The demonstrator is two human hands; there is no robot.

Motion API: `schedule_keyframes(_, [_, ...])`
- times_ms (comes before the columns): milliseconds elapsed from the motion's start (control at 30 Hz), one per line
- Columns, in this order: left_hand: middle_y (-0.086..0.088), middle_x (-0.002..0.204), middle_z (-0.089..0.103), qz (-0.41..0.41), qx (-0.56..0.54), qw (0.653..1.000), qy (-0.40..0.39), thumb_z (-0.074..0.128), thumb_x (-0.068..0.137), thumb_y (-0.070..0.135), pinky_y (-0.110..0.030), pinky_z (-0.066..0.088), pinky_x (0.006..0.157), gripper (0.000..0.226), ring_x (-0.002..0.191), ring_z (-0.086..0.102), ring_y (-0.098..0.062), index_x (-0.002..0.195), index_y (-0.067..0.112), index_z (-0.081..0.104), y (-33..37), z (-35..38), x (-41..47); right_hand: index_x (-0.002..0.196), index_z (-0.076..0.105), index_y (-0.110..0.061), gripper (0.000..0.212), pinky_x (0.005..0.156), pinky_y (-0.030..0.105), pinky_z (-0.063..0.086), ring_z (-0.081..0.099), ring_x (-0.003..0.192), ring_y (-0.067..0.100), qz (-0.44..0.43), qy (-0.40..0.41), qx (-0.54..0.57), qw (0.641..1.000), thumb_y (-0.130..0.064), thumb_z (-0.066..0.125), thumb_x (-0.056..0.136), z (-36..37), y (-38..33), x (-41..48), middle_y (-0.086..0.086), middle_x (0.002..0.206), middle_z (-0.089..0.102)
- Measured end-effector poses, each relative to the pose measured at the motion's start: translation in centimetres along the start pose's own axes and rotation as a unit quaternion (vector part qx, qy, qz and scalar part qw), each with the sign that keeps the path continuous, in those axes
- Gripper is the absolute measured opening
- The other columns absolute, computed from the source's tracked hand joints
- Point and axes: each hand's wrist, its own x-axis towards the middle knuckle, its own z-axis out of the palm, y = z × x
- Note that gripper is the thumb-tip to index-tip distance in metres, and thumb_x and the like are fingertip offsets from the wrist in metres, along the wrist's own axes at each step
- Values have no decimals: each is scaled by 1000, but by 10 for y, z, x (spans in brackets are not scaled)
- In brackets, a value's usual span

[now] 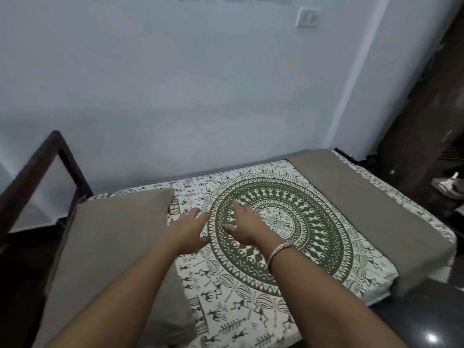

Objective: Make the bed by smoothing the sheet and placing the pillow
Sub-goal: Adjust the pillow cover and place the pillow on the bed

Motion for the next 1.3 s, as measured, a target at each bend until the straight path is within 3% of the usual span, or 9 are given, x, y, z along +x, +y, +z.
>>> schedule_keyframes(133, [-8, 159, -4, -35, -40, 998, -22, 59, 88, 43, -48, 22, 115, 76, 145, 9, -32, 150, 25, 18, 92, 31, 20, 152, -8, -30, 85, 115, 53, 21, 11, 145, 38, 1, -37, -18, 999, -55, 47, 92, -10, 81, -7, 15, 160, 5])
schedule_keyframes(400, [-9, 159, -7, -41, -57, 996, -52, 62, 87, 42, -47, 21, 116, 80, 145, 8, -32, 151, 24, 16, 198, 58, 64, 153, -6, -29, 83, 115, 51, 23, 13, 144, 40, 19, -66, -40, 997, -62, 41, 92, -41, 202, -14, 18, 158, 10])
schedule_keyframes(600, [-14, 158, -8, 23, -9, 1000, 4, 56, 89, 45, -50, 18, 116, 78, 145, 6, -35, 151, 24, 13, 259, 62, 119, 153, -2, -27, 79, 115, 53, 20, 9, 145, 39, 40, -22, -42, 998, -62, 36, 93, -61, 257, -13, 16, 159, 9])
schedule_keyframes(800, [-18, 157, -2, 113, 0, 993, -31, 57, 88, 44, -52, 28, 111, 76, 141, 18, -41, 149, 19, 19, 344, 79, 159, 153, 5, -27, 77, 114, 55, 21, 8, 145, 37, 104, 12, -25, 994, -61, 39, 93, -82, 343, -31, 9, 160, 13])
schedule_keyframes(900, [-15, 158, -5, 140, 11, 989, -53, 59, 88, 42, -52, 28, 111, 78, 142, 13, -40, 149, 19, 16, 388, 89, 179, 153, 4, -27, 78, 114, 56, 18, 3, 146, 37, 148, 9, 11, 989, -62, 37, 93, -92, 401, -34, 5, 161, 9])
schedule_keyframes(1100, [-17, 158, -1, 97, 2, 993, -65, 56, 89, 46, -52, 26, 112, 78, 142, 14, -41, 149, 18, 16, 477, 116, 241, 153, 1, -26, 79, 114, 54, 20, 3, 146, 37, 115, -31, -13, 993, -63, 36, 93, -117, 506, -10, 6, 161, 6])
schedule_keyframes(1300, [-17, 158, 0, 52, -34, 991, -115, 57, 88, 43, -48, 25, 113, 80, 142, 15, -39, 149, 14, 13, 582, 164, 278, 152, 9, -24, 77, 109, 53, 27, 14, 142, 38, 72, -77, -54, 993, -60, 41, 92, -145, 622, 2, 13, 158, 13])
